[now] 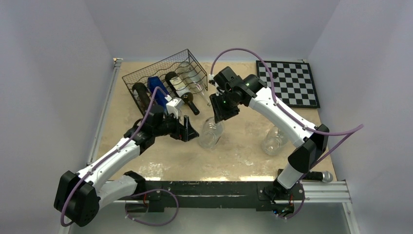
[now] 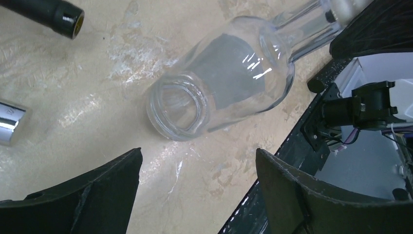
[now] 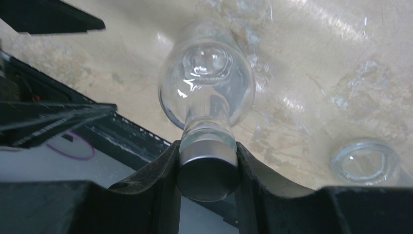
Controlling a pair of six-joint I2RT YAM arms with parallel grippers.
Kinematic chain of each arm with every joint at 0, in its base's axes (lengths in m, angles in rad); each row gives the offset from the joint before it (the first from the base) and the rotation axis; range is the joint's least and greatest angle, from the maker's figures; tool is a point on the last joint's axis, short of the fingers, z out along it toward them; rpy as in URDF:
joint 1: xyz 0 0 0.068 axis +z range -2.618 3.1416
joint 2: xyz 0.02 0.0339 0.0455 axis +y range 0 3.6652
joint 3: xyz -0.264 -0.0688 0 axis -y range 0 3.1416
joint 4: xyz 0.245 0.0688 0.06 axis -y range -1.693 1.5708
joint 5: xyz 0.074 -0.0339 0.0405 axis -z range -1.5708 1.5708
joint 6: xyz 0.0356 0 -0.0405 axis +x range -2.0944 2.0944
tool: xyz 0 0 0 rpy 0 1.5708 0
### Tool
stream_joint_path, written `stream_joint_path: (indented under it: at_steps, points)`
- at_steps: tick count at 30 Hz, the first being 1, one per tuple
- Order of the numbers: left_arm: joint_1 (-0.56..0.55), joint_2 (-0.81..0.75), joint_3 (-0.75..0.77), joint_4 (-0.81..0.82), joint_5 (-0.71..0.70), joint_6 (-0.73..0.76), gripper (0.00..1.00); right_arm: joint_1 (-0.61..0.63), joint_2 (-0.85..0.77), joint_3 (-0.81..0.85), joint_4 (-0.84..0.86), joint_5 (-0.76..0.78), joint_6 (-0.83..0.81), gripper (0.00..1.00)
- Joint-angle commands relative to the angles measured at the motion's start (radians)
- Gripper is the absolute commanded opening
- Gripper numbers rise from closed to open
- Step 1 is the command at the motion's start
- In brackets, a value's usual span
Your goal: Put the wine bottle on the wine rack
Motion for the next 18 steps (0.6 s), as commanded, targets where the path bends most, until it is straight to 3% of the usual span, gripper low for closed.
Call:
stream_joint_path:
  at_steps: [1, 8, 18]
  points:
    - [-0.061, -0.012, -0.029, 0.166, -0.157, -0.060, 0.89, 0.007, -0.041, 0.074, 0.147, -0.023, 0.073, 0.00]
    - [-0.179, -0.014, -0.149, 0.501, -0.224, 0.143, 0.91, 0.008, -0.047, 0.051, 0.148, -0.087, 0.095, 0.00]
    - [-0.191, 0.101, -0.120, 0.583, -0.001, 0.414, 0.99, 0.008, -0.075, 0.126, 0.080, -0.254, 0.068, 0.00]
